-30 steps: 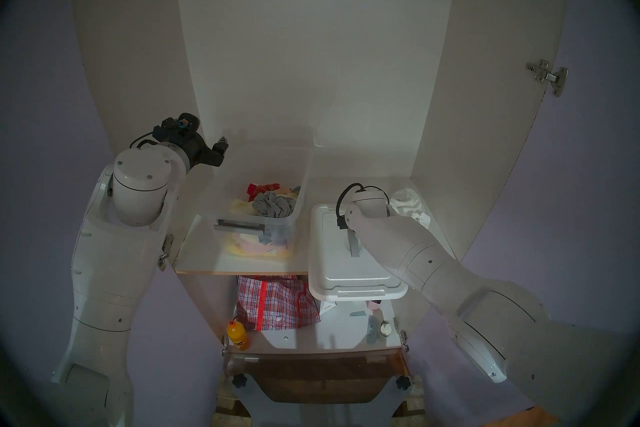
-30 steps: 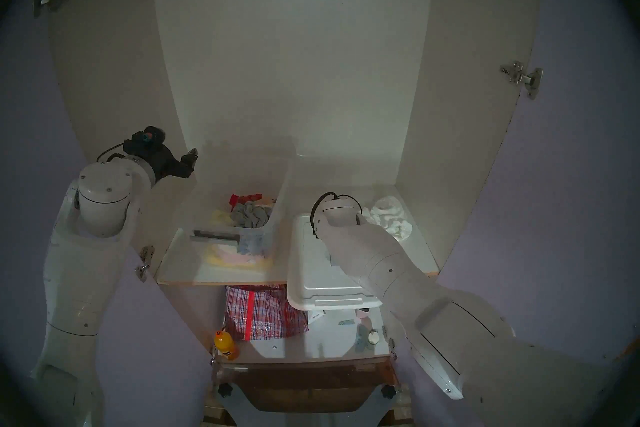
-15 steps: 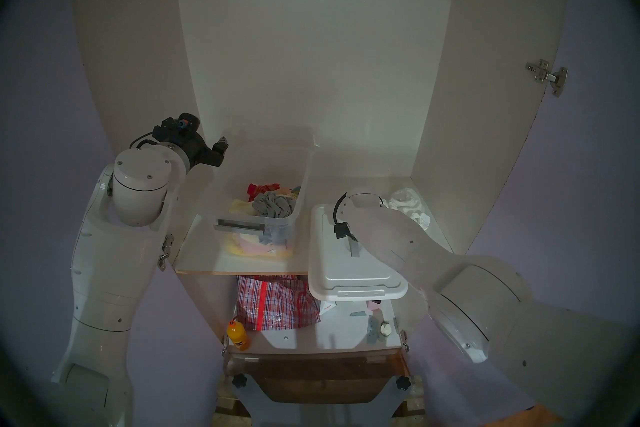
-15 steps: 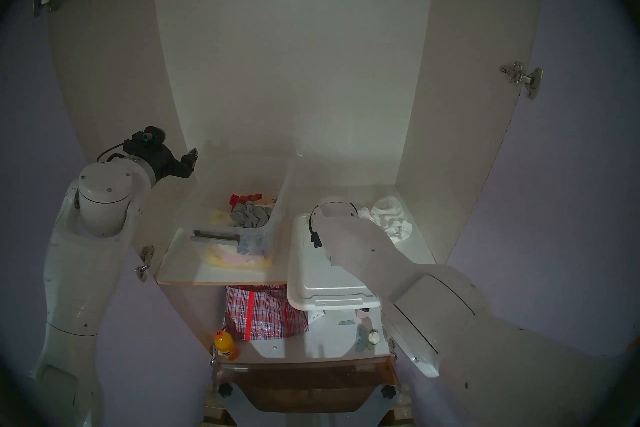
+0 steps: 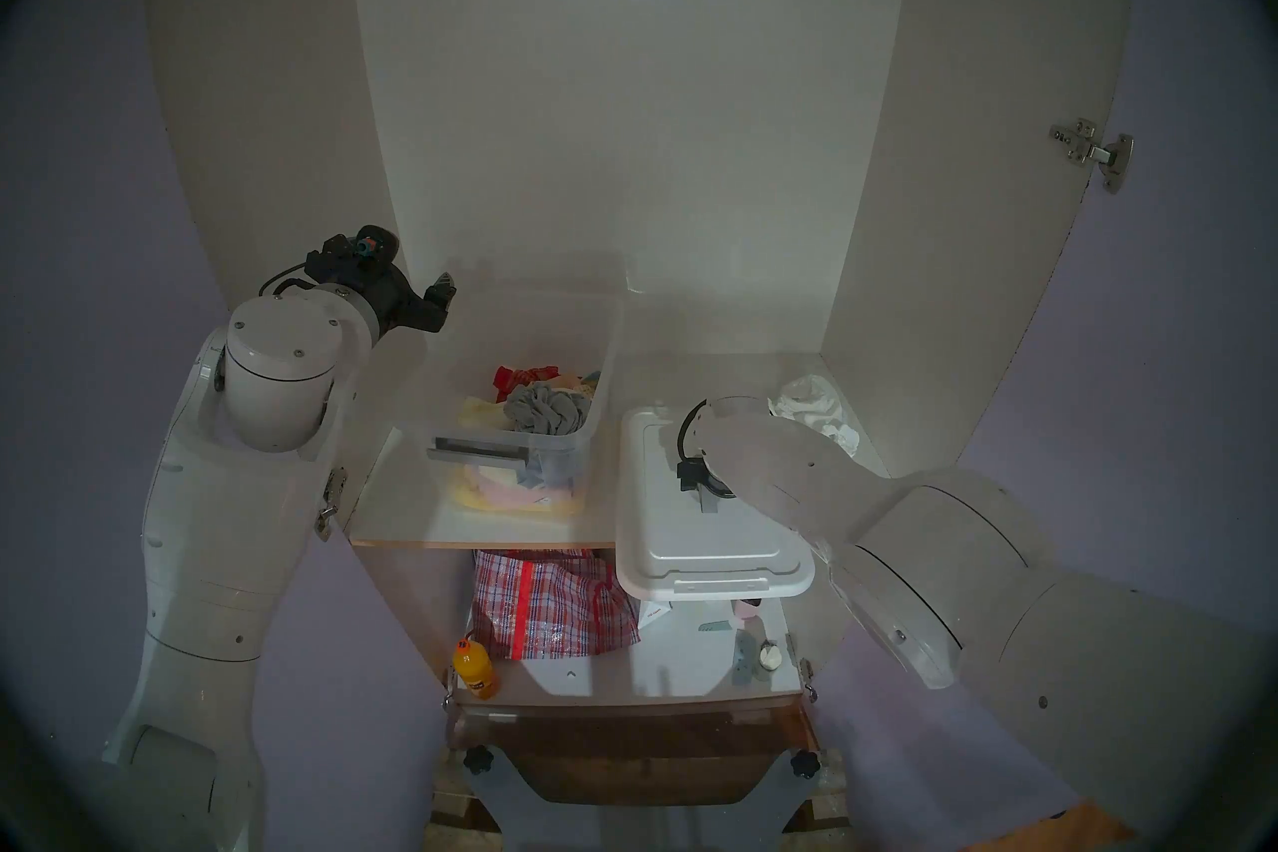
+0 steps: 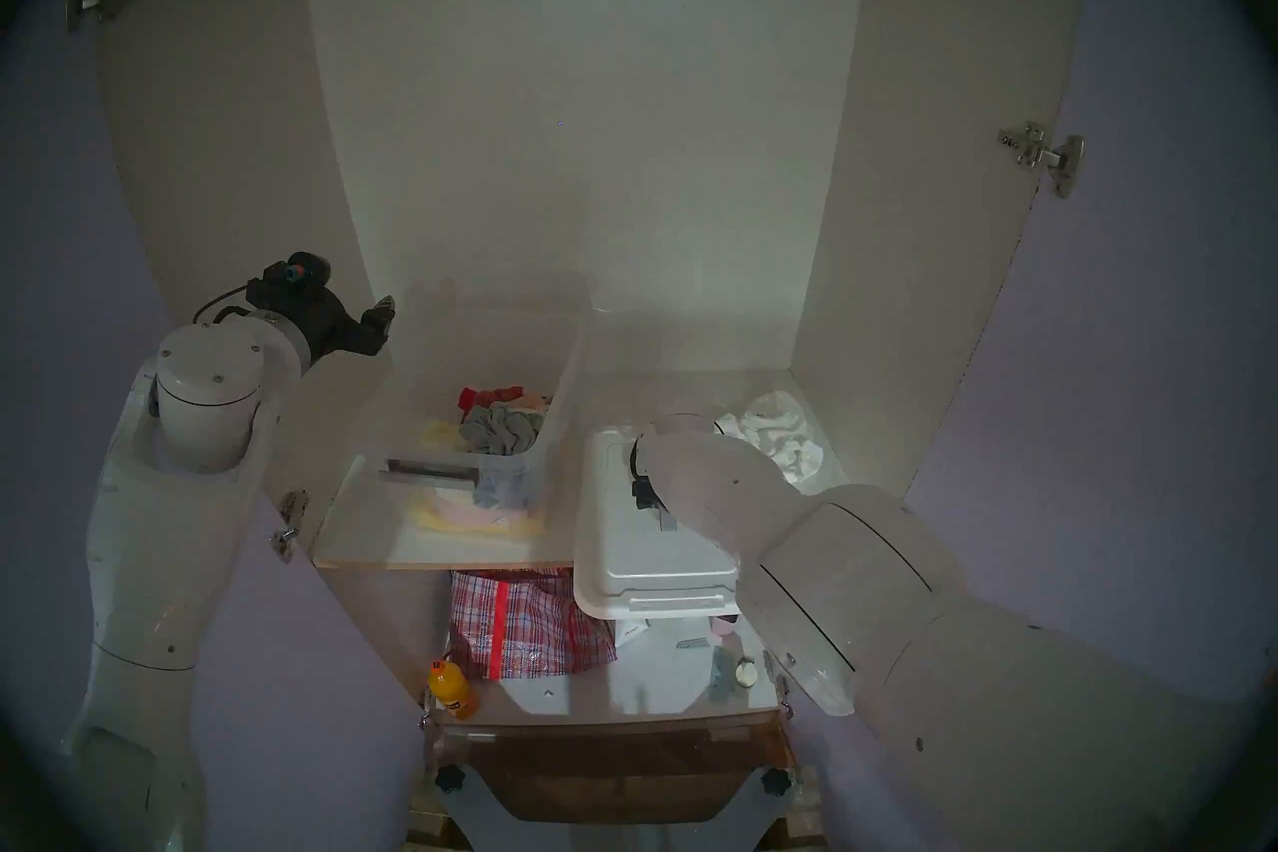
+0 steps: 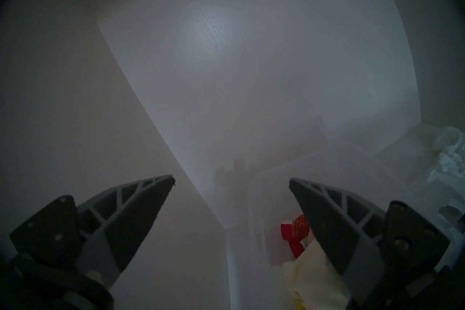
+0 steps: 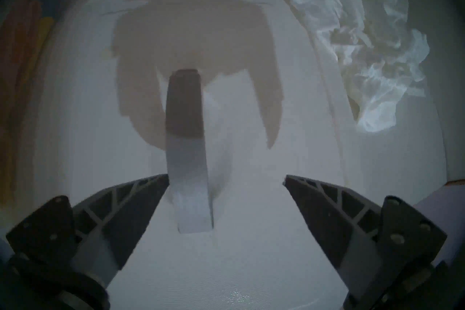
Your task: Take clothing out of the storage bin and put the lid back on the bin
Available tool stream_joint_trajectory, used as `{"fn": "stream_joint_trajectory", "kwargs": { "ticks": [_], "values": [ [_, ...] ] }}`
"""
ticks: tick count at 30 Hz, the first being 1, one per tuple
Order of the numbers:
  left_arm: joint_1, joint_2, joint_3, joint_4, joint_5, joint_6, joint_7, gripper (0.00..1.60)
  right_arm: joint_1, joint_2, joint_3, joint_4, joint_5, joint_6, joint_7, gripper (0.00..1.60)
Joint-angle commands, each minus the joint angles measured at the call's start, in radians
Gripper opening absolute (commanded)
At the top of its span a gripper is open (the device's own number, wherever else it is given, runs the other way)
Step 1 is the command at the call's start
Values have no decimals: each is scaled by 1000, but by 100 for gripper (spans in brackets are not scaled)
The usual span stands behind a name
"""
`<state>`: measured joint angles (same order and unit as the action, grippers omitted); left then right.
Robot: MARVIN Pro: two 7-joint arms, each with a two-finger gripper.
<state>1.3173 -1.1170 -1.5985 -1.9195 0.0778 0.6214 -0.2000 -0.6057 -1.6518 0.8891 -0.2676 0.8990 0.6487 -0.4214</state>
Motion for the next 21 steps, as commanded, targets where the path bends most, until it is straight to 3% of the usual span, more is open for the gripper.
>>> {"fn": "stream_joint_trajectory", "kwargs": {
  "ticks": [1, 3, 4, 5, 6, 10, 12, 13, 15, 16, 17, 21],
  "values": [
    [-21, 2, -5, -25, 0, -4, 2, 160, 38, -32, -9, -10, -10, -66, 42, 160],
    [-21, 2, -5, -25, 0, -4, 2, 160, 37, -35, -11, -3, -12, -77, 46, 157],
    [-21, 2, -5, -26, 0, -4, 2, 160, 38, -38, -13, 4, -14, -85, 49, 137],
    [-22, 3, -5, -26, 0, -4, 2, 160, 39, -40, -16, 11, -17, -92, 51, 72],
    [-22, 3, -5, -26, 0, -4, 3, 160, 40, -42, -18, 17, -19, -107, 51, 68],
    [-22, 3, -5, -26, 0, -3, 3, 160, 42, -45, -37, 42, -37, -140, 66, 78],
    [-21, 3, -5, -26, -1, -4, 3, 160, 44, -45, -47, 50, -44, -153, 72, 93],
    [-21, 3, -5, -26, -1, -4, 3, 160, 46, -45, -47, 56, -43, -158, 73, 115],
    [-21, 3, -5, -26, -1, -4, 3, 160, 51, -46, -51, 67, -47, -162, 70, 79],
    [-21, 3, -5, -26, -1, -4, 3, 160, 52, -46, -56, 70, -51, -165, 72, 83],
    [-21, 3, -5, -26, -1, -4, 3, 160, 53, -46, -56, 74, -51, -169, 74, 160],
    [-21, 4, -5, -26, -1, -4, 4, 160, 46, -47, -59, 94, -53, -185, 93, 160]
  ]
}}
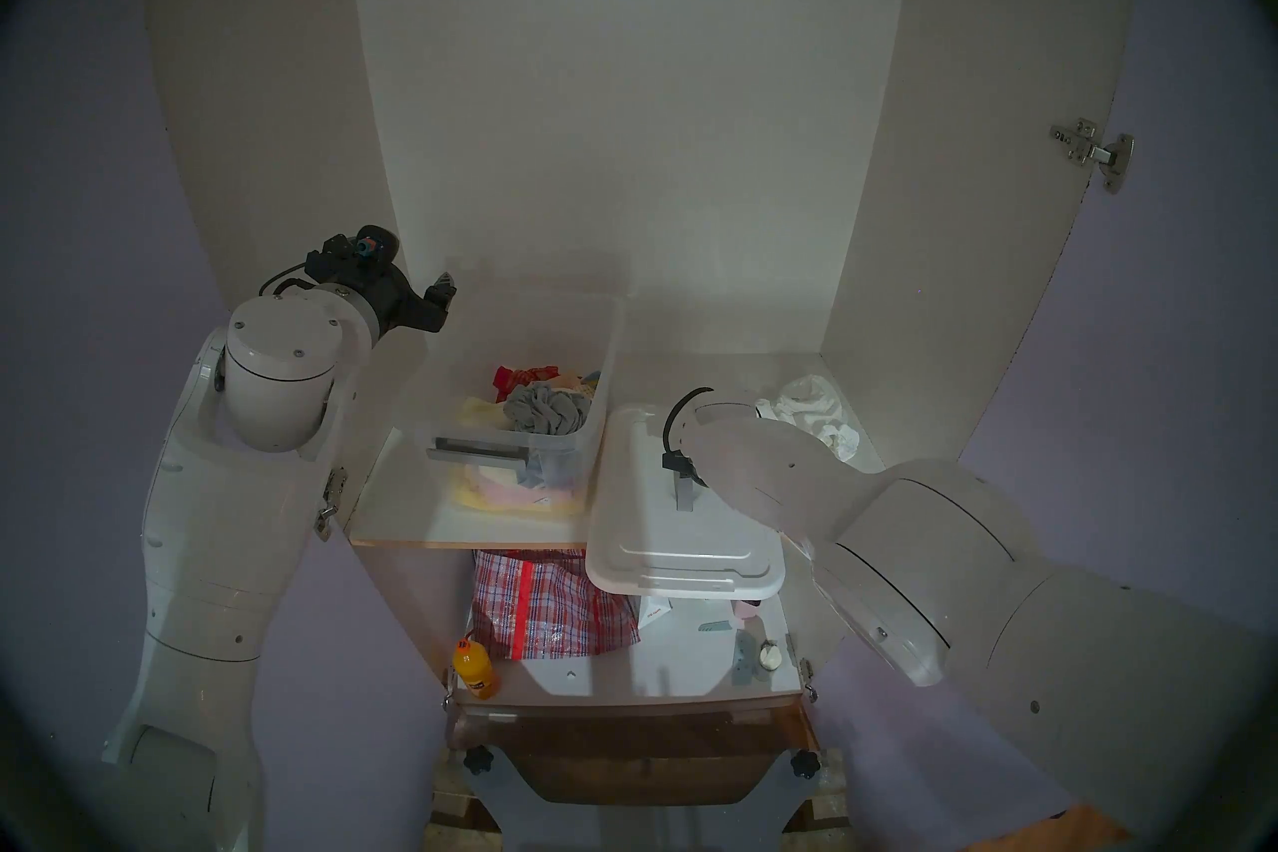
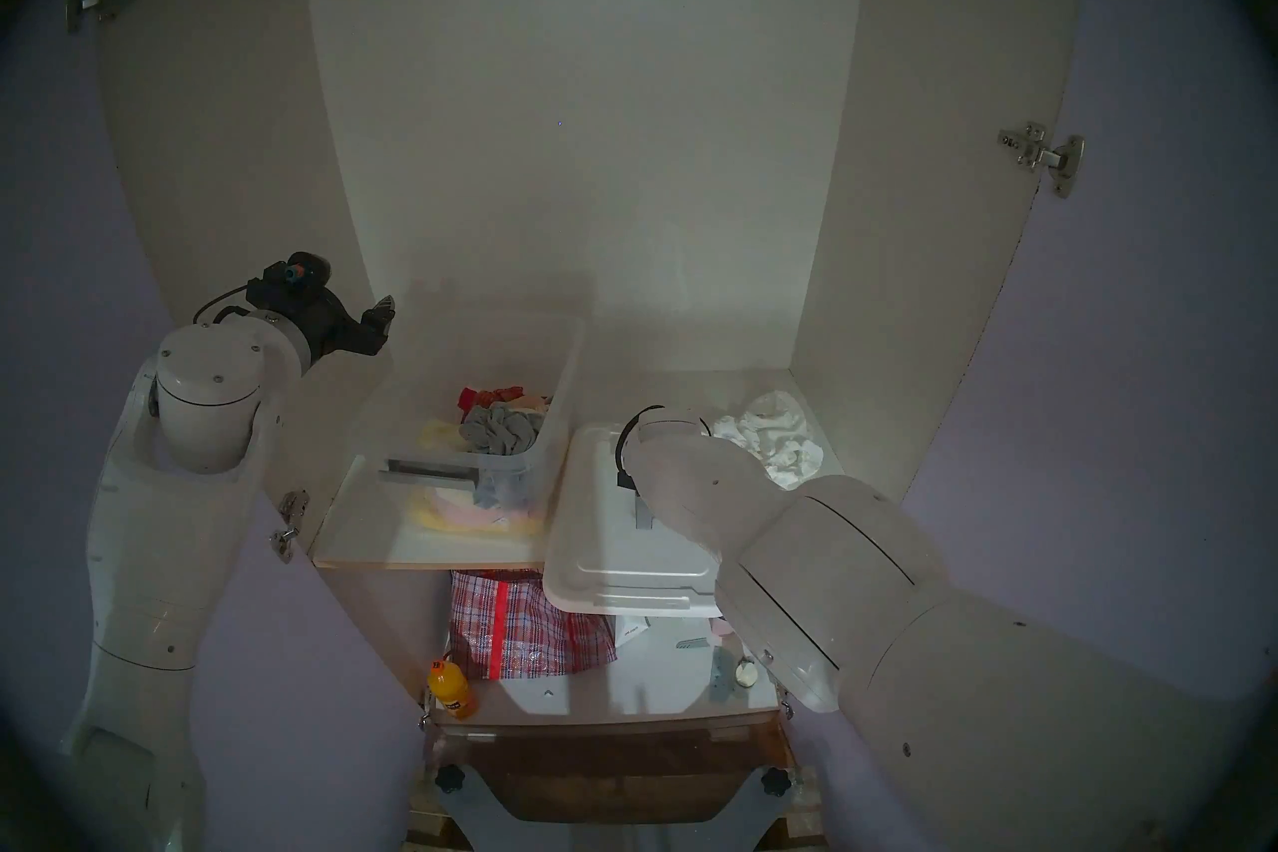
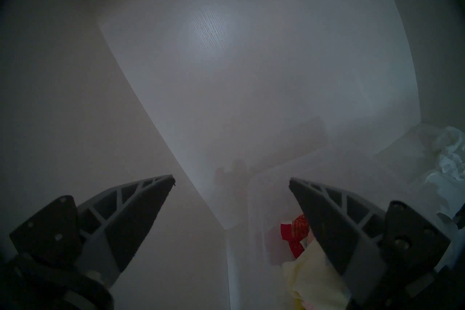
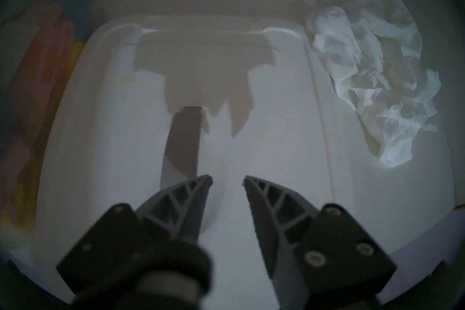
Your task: Take clothing out of the storage bin and put the lid back on the bin
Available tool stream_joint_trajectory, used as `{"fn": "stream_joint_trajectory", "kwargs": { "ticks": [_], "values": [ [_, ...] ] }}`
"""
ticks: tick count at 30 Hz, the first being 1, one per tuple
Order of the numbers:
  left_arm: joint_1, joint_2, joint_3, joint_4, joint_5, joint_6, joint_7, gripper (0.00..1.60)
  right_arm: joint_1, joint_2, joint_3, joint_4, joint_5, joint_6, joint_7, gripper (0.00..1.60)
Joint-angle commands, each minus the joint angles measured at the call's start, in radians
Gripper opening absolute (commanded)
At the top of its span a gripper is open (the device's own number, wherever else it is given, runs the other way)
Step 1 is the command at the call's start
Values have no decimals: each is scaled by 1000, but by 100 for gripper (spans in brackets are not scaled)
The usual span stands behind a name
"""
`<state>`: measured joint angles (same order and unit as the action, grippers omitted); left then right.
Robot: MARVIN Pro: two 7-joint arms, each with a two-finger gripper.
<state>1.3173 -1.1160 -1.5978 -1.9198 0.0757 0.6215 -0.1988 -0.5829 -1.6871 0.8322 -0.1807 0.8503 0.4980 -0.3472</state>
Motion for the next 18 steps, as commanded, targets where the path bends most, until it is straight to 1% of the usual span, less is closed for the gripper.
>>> {"fn": "stream_joint_trajectory", "kwargs": {
  "ticks": [1, 5, 10, 11, 14, 16, 17, 18],
  "values": [
    [-21, 3, -6, -25, 1, -4, 2, 160, 21, -11, 2, 9, 0, -38, 25, 160],
    [-21, 3, -5, -26, 0, -4, 3, 160, 31, -9, 10, 13, 7, -40, 38, 160],
    [-21, 3, -5, -25, 0, -4, 3, 160, 60, -6, 28, 13, 13, -60, 14, 160],
    [-21, 3, -5, -25, 0, -4, 3, 160, 70, -6, 32, 18, 15, -43, 10, 160],
    [-21, 3, -5, -25, 0, -4, 3, 160, 81, -5, 41, 23, 24, -30, 10, 160],
    [-21, 3, -5, -26, -1, -4, 4, 160, 84, -8, 41, 31, 25, -9, 16, 160],
    [-21, 3, -5, -26, -1, -3, 4, 160, 87, -11, 36, 38, 22, 21, 21, 160],
    [-21, 4, -5, -26, -1, -3, 4, 160, 87, -15, 37, 42, 23, 34, 24, 160]
  ]
}}
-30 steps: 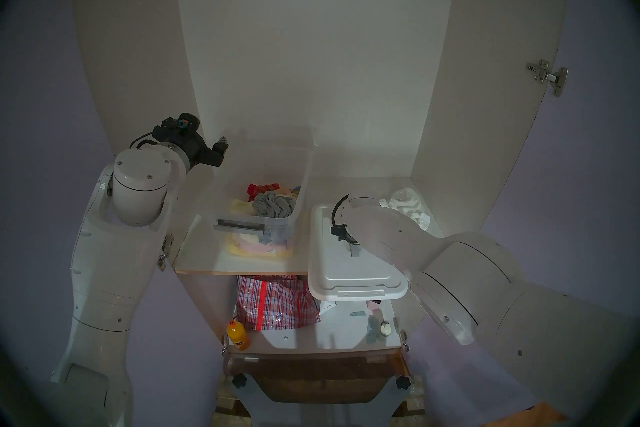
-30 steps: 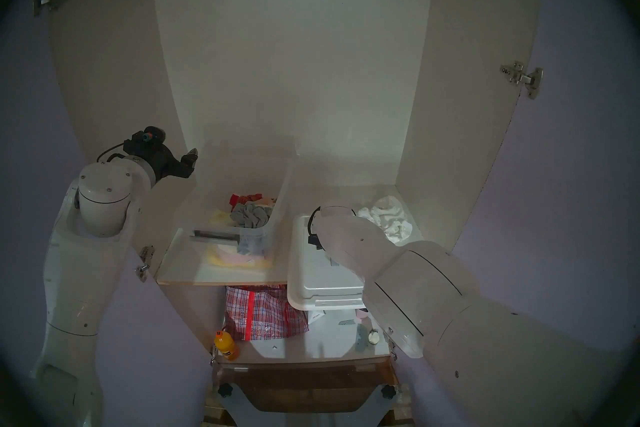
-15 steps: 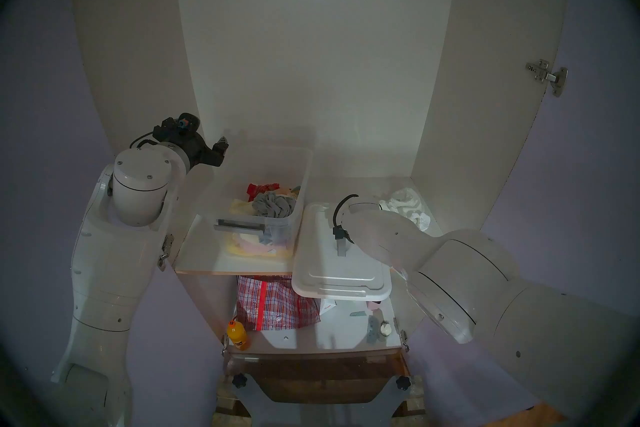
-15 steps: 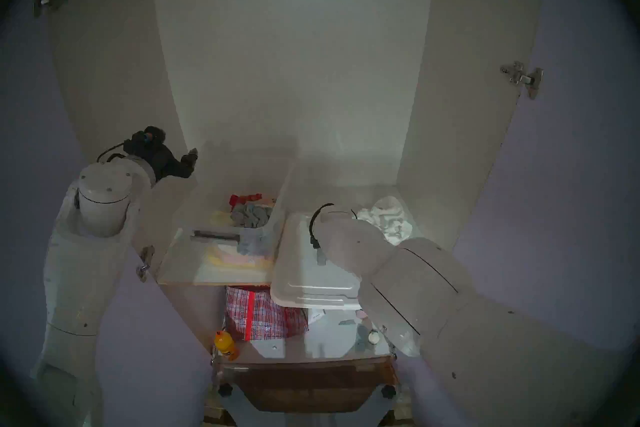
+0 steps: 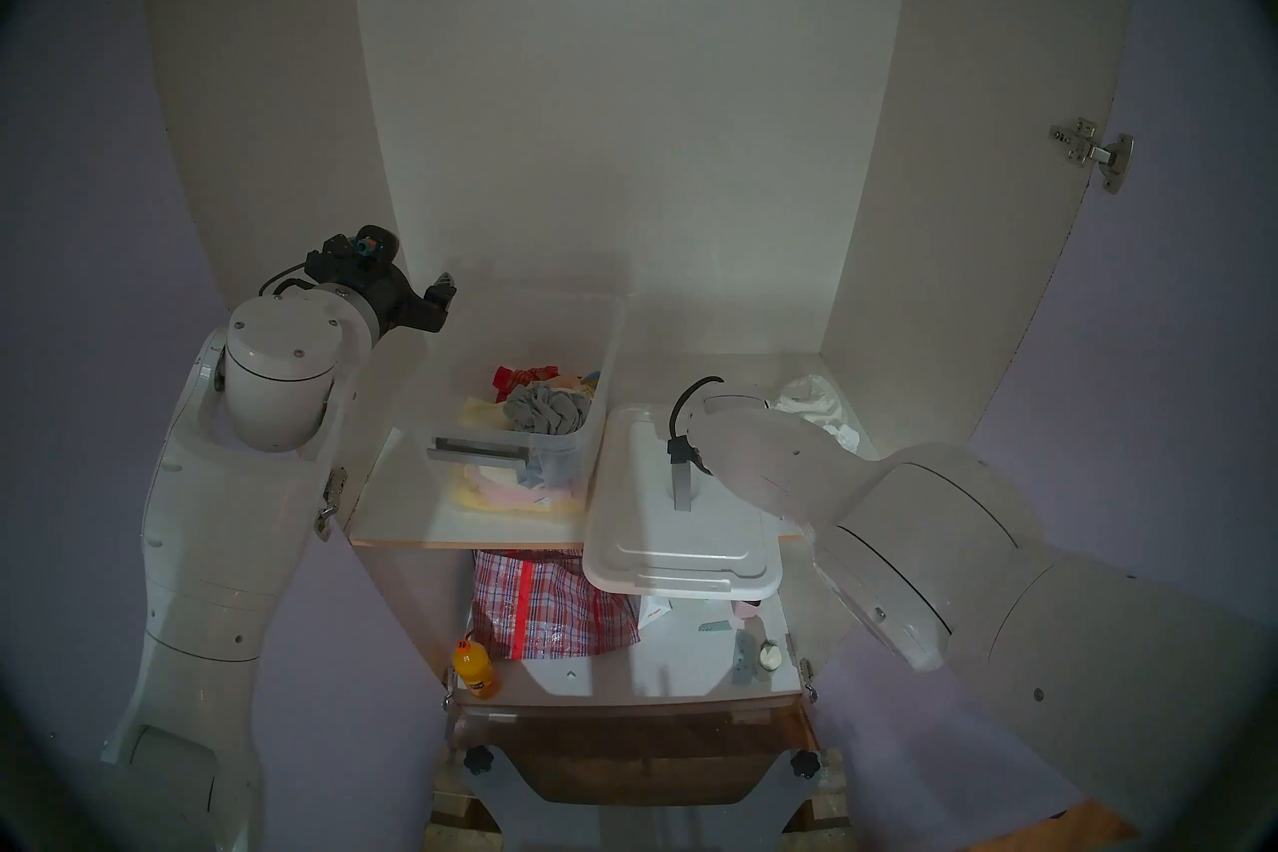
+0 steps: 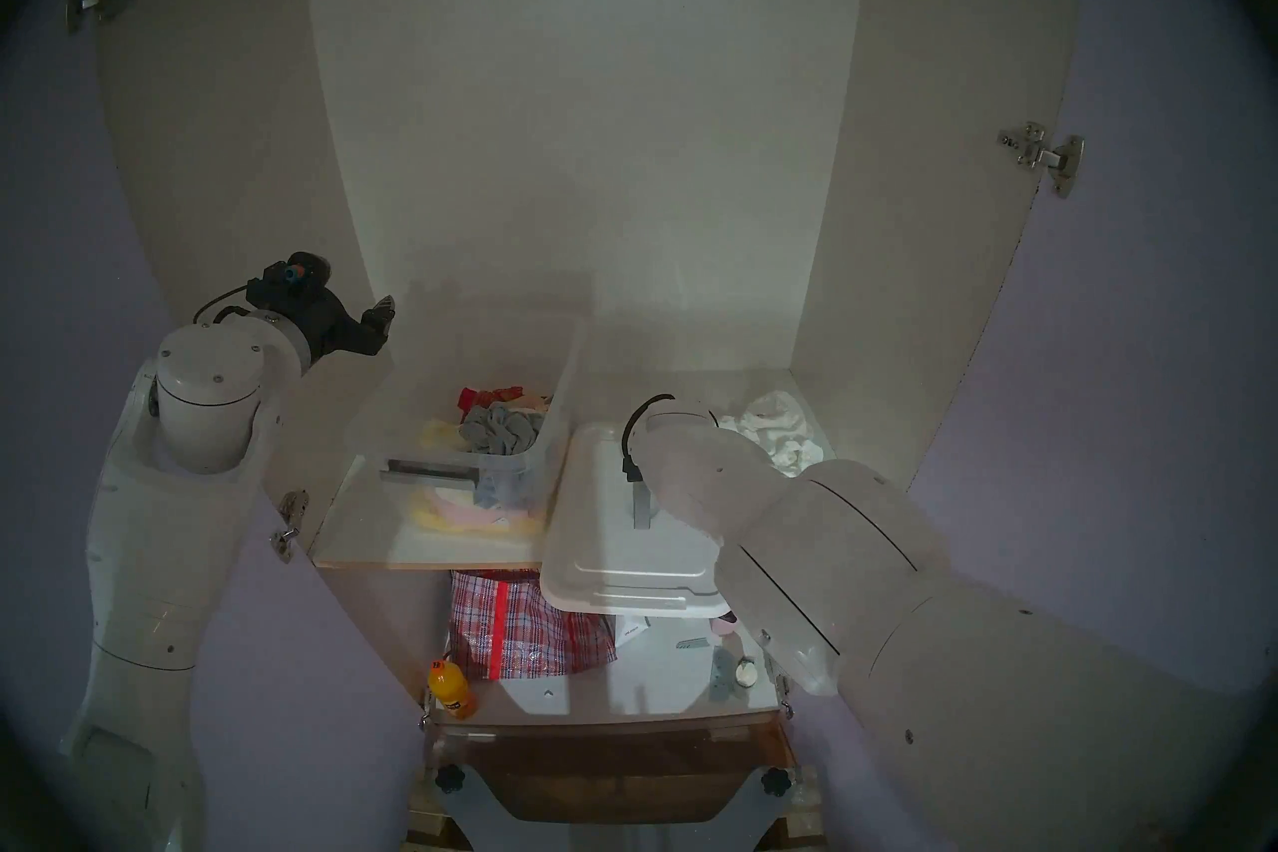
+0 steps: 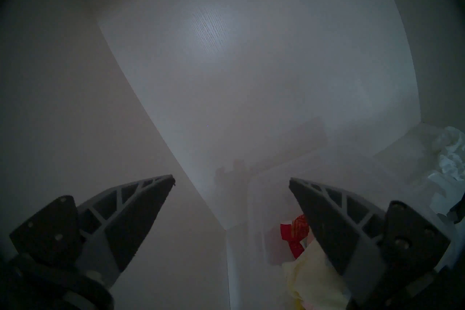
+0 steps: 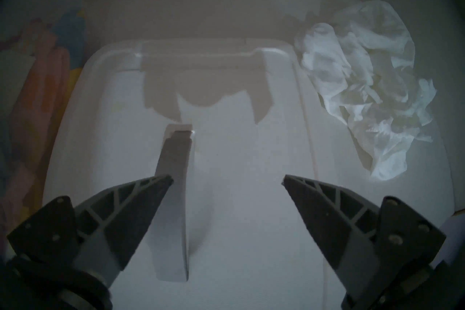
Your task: Take clothing out of the storage bin and put the lid back on the bin
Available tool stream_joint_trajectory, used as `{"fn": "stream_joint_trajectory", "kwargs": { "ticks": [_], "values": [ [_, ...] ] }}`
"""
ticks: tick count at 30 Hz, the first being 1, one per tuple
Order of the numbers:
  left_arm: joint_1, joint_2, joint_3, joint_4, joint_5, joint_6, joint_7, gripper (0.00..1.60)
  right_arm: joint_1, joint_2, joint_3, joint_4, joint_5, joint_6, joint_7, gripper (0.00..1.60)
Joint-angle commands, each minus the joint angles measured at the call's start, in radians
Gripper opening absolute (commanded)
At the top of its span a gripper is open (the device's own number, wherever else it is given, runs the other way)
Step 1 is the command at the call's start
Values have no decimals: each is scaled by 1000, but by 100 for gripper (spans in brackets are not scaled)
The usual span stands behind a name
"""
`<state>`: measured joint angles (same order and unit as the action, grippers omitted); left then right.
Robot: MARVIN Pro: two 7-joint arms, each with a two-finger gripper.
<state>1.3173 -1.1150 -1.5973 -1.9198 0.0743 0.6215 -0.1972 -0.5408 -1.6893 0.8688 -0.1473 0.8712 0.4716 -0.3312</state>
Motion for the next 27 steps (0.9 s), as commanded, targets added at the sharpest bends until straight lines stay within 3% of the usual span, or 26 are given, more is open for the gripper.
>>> {"fn": "stream_joint_trajectory", "kwargs": {
  "ticks": [1, 6, 22, 26, 27],
  "values": [
    [-21, 3, -5, -26, 1, -3, 2, 160, 44, -16, 2, 12, 5, 83, 17, 160],
    [-21, 3, -5, -25, 0, -4, 2, 160, 28, -37, 4, 12, 9, 115, 16, 160],
    [-21, 3, -5, -23, -1, -5, 3, 160, -34, -59, 26, 5, 26, 10, 24, 157],
    [-21, 4, -4, -21, -1, -6, 4, 160, -52, -44, 14, 5, 14, -24, 28, 92],
    [-21, 4, -4, -21, -2, -6, 4, 160, -55, -40, 8, 5, 8, -31, 30, 83]
  ]
}}
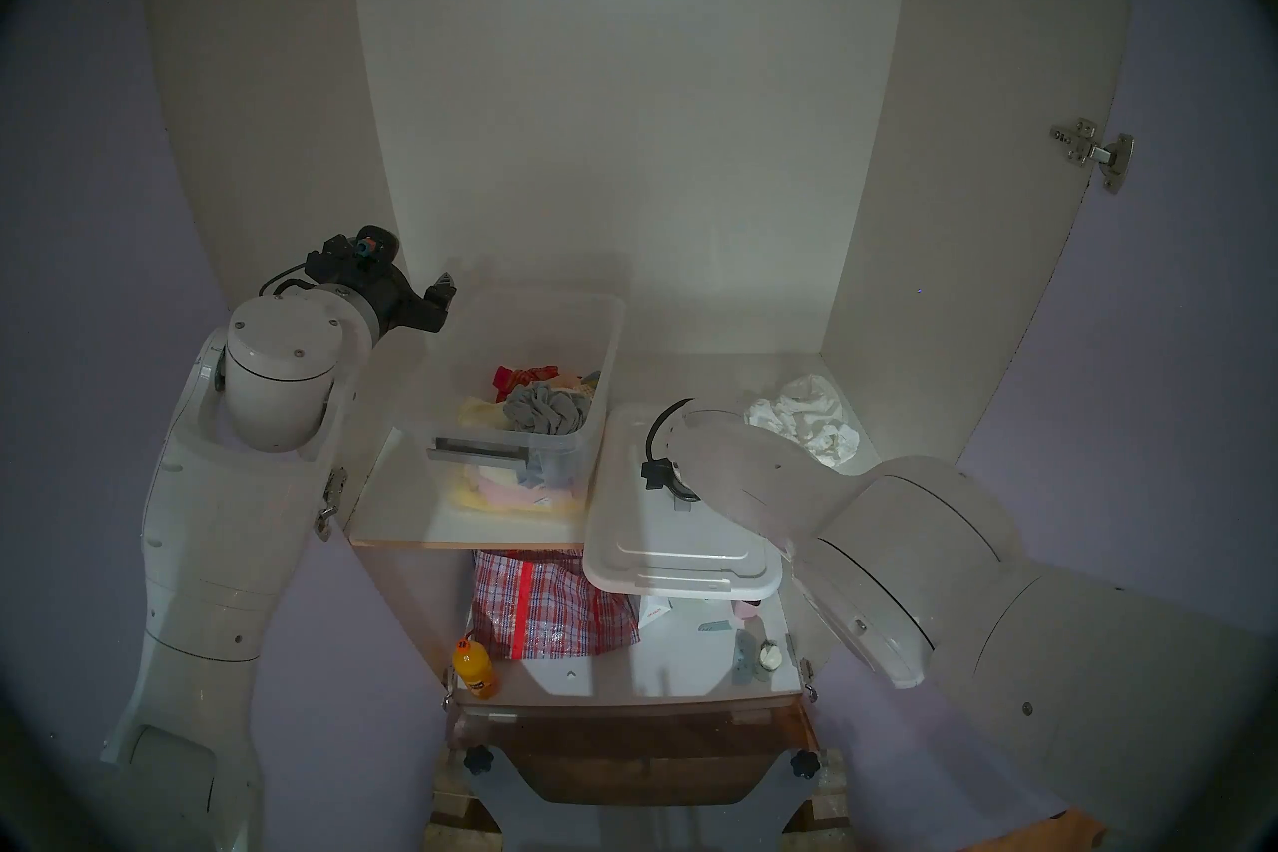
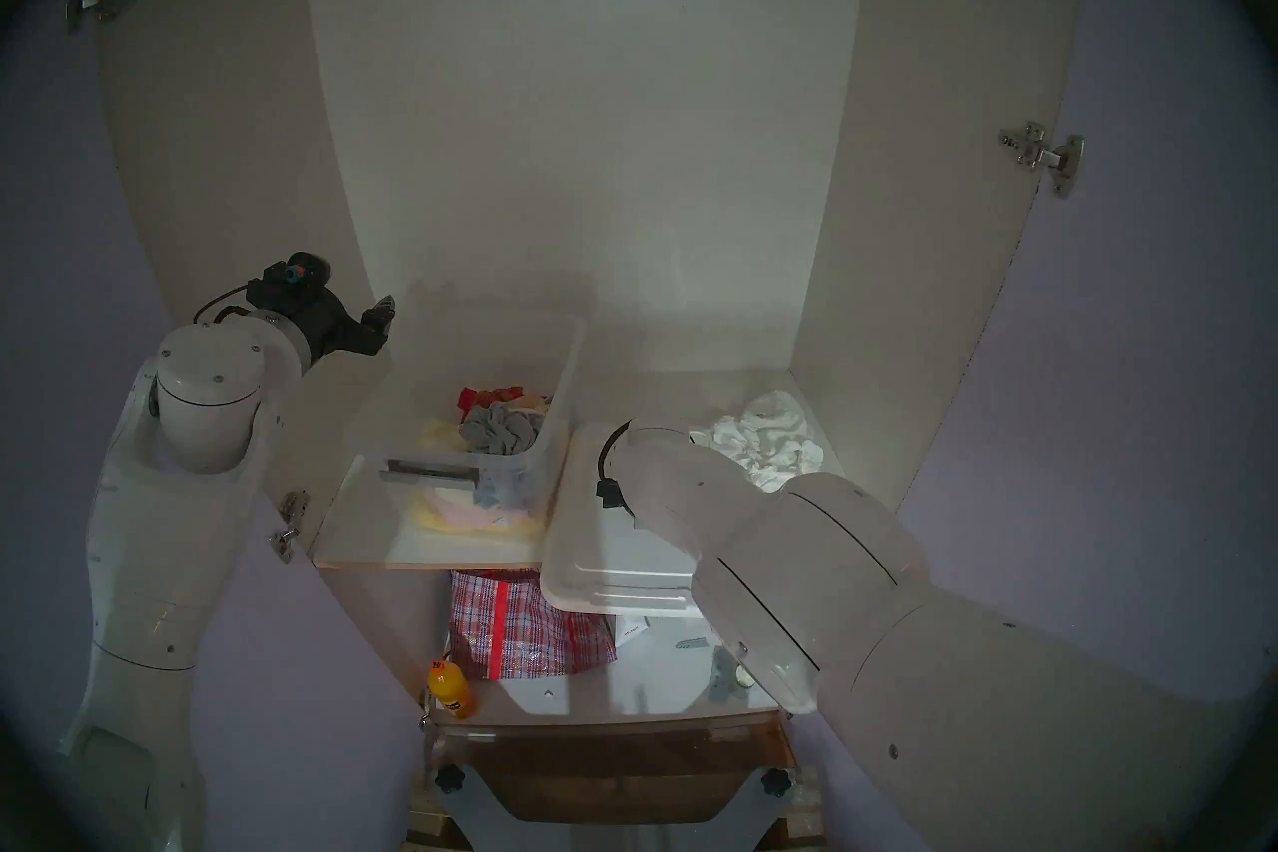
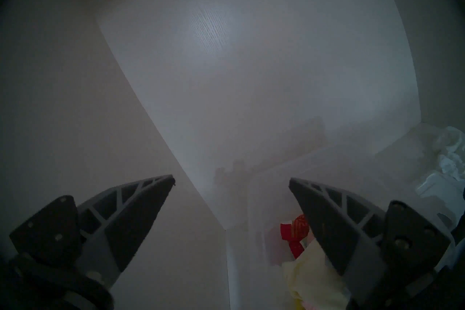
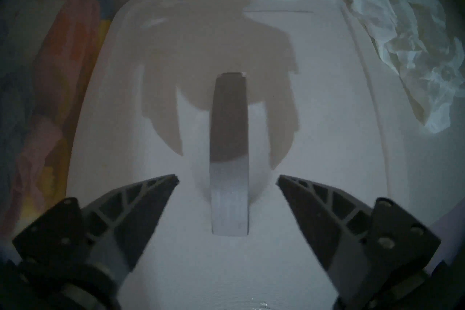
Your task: Take clothing out of the storage bin and put the lid back on the bin
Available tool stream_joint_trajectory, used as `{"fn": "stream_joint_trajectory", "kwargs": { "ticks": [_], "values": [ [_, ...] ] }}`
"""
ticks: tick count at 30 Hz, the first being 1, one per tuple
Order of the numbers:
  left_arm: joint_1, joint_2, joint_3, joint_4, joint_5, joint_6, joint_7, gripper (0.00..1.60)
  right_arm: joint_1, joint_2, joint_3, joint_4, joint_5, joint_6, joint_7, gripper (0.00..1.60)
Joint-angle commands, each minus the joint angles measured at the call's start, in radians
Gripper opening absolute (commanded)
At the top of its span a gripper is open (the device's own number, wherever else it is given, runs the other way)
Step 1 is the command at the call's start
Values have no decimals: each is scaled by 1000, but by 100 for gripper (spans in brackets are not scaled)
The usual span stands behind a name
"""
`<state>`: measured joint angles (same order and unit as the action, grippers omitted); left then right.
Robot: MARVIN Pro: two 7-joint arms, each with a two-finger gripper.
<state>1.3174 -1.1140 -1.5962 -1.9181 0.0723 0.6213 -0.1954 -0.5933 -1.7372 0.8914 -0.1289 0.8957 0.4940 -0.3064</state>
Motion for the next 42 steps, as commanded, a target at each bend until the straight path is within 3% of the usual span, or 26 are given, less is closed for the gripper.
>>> {"fn": "stream_joint_trajectory", "kwargs": {
  "ticks": [1, 7, 9, 11, 14, 16, 22, 32, 42],
  "values": [
    [-21, 3, -5, -23, 0, -6, 2, 160, -5, 12, -19, -11, -21, -56, 3, 77],
    [-21, 3, -5, -22, 0, -6, 2, 160, -17, 48, -43, -5, -44, -81, 16, 67],
    [-21, 3, -5, -23, 0, -6, 2, 160, -17, 61, -51, -2, -50, -86, 20, 57],
    [-21, 3, -5, -23, 0, -6, 3, 160, -14, 74, -54, 0, -54, -93, 21, 37],
    [-21, 3, -5, -24, -1, -5, 3, 160, -9, 85, -51, -1, -53, -115, 10, 29],
    [-21, 4, -5, -24, -1, -5, 3, 160, 3, 85, -36, 5, -41, -125, -18, 16],
    [-21, 4, -5, -25, -1, -5, 3, 160, 46, 58, 44, 7, 3, -143, -117, 0],
    [-21, 5, -4, -26, -2, -5, 4, 160, 77, 10, 151, -21, 12, -202, -325, 0],
    [-21, 5, -4, -25, -3, -5, 5, 160, 115, -14, 182, -44, 39, -220, -382, 0]
  ]
}}
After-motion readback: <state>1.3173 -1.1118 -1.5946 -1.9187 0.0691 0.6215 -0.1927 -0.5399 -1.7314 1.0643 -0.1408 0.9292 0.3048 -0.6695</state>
